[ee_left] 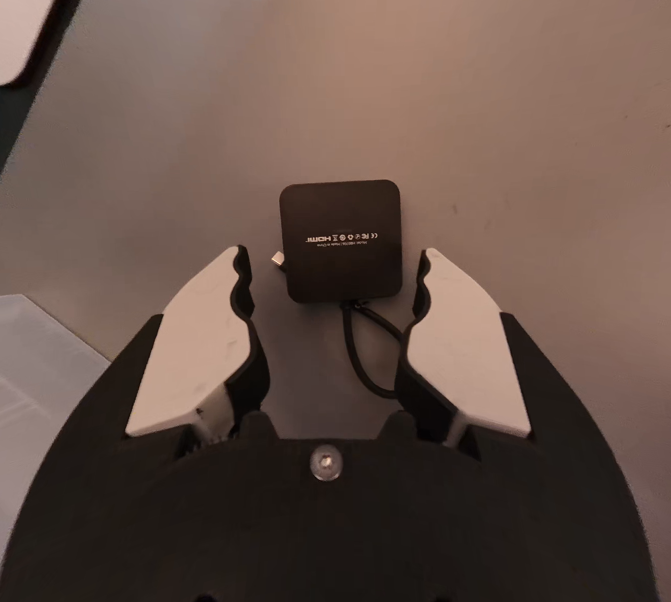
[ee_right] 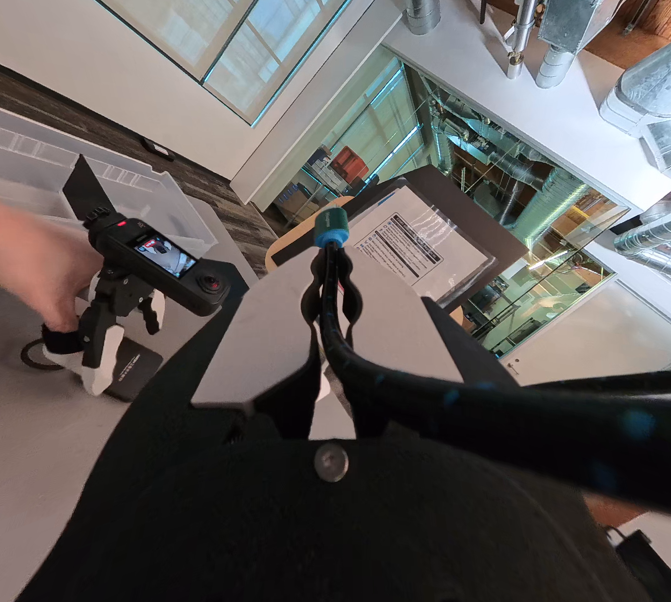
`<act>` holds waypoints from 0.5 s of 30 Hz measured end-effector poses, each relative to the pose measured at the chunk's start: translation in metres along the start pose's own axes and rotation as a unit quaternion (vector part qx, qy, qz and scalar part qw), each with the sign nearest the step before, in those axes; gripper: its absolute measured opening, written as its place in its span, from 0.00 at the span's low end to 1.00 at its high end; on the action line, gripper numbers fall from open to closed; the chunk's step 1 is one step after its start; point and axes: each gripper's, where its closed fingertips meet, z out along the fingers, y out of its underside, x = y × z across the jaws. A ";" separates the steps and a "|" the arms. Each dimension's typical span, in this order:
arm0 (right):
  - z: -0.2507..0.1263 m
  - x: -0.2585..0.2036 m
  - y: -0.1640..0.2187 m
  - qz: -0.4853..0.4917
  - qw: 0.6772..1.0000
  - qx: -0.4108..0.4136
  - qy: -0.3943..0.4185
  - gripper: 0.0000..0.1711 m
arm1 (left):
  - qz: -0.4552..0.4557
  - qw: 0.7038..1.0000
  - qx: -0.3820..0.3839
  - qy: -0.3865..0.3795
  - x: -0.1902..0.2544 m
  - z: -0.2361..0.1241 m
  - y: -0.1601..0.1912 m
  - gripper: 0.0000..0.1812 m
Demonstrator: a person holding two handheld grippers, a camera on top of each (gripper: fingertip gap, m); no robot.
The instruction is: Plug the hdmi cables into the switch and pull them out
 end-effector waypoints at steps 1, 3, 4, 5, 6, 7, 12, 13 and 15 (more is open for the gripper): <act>0.000 0.000 0.000 -0.004 1.000 -0.002 0.001 0.04 | 0.000 1.000 -0.006 -0.002 -0.001 0.002 0.002 0.49; 0.000 0.000 0.000 -0.007 1.000 -0.004 0.001 0.04 | 0.005 1.000 -0.020 -0.008 -0.002 0.007 0.007 0.49; 0.000 0.000 0.000 -0.007 1.000 -0.004 0.001 0.04 | 0.007 1.000 -0.030 -0.008 -0.002 0.009 0.010 0.49; 0.000 0.001 0.000 -0.007 1.000 -0.004 0.001 0.04 | 0.002 1.000 -0.027 -0.001 -0.001 0.010 0.009 0.48; -0.001 0.001 0.000 -0.006 1.000 -0.004 0.000 0.04 | 0.001 1.000 -0.029 0.006 0.001 0.011 0.009 0.46; -0.001 0.002 0.000 -0.006 1.000 -0.005 0.000 0.04 | -0.002 0.999 -0.028 0.019 0.004 0.011 0.009 0.41; -0.002 0.004 0.001 -0.003 1.000 -0.005 0.001 0.04 | -0.006 0.998 -0.034 0.045 0.007 0.011 0.011 0.38; -0.002 0.004 0.001 -0.003 1.000 -0.006 0.000 0.04 | -0.010 0.998 -0.033 0.044 0.006 0.012 0.009 0.38; -0.003 0.004 0.002 -0.004 1.000 -0.007 0.001 0.04 | -0.027 0.998 -0.015 0.049 0.004 0.010 0.003 0.38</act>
